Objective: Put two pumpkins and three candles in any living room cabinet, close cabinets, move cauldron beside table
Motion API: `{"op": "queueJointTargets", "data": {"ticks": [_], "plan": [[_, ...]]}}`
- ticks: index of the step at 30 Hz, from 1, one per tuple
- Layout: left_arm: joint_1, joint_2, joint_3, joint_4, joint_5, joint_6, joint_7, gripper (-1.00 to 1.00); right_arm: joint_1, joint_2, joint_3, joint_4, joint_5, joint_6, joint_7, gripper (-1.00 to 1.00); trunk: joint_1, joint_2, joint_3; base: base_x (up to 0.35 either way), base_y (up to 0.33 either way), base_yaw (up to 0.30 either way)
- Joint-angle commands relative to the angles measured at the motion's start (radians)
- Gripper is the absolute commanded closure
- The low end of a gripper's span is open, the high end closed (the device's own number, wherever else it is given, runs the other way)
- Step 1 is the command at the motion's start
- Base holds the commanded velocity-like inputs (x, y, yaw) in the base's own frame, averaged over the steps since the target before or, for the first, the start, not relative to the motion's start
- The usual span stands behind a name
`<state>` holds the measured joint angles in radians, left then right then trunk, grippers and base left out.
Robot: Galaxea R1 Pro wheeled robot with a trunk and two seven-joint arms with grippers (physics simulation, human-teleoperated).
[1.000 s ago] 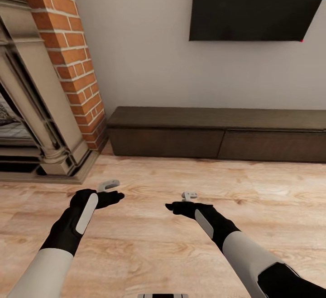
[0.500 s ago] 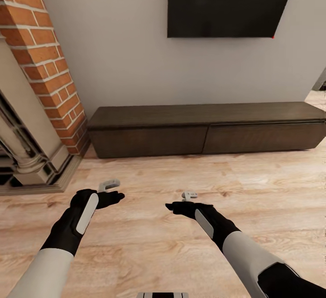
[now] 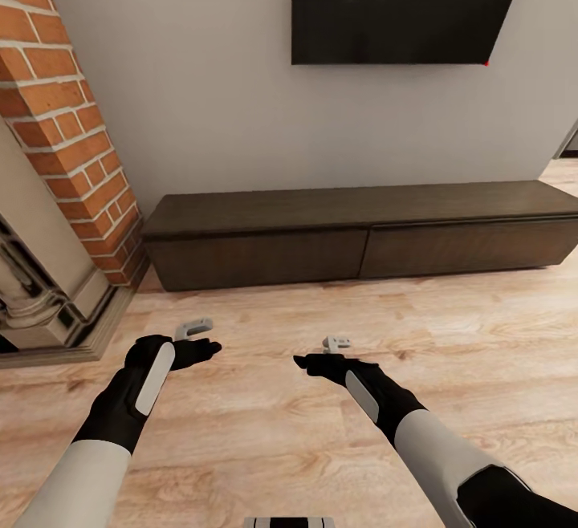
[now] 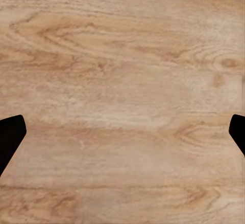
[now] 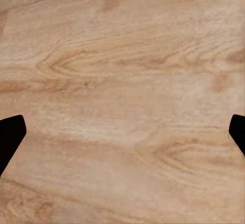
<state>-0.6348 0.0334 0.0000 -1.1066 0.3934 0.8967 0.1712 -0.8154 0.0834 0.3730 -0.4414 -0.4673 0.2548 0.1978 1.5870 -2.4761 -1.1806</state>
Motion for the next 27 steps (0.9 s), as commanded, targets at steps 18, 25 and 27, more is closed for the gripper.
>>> {"op": "queueJointTargets", "data": {"ticks": [18,25,27], "plan": [[0.000,-0.002,0.001,-0.001,0.010,0.004,0.013,-1.00,-0.001,0.000,-0.011,0.000,-0.008,-0.003,-0.010,-1.00,0.000,0.000,-0.001,0.293,0.000,0.000],[0.000,0.002,0.000,-0.001,0.012,0.003,0.002,-1.00,0.000,0.001,-0.128,-0.001,-0.007,-0.081,-0.013,-1.00,0.000,0.000,-0.001,0.065,0.000,0.000],[0.000,0.005,0.002,-0.001,0.013,0.001,0.002,-1.00,0.000,0.003,-0.141,0.000,-0.009,-0.185,-0.022,-1.00,0.000,0.000,-0.001,0.007,0.000,0.000]]}}
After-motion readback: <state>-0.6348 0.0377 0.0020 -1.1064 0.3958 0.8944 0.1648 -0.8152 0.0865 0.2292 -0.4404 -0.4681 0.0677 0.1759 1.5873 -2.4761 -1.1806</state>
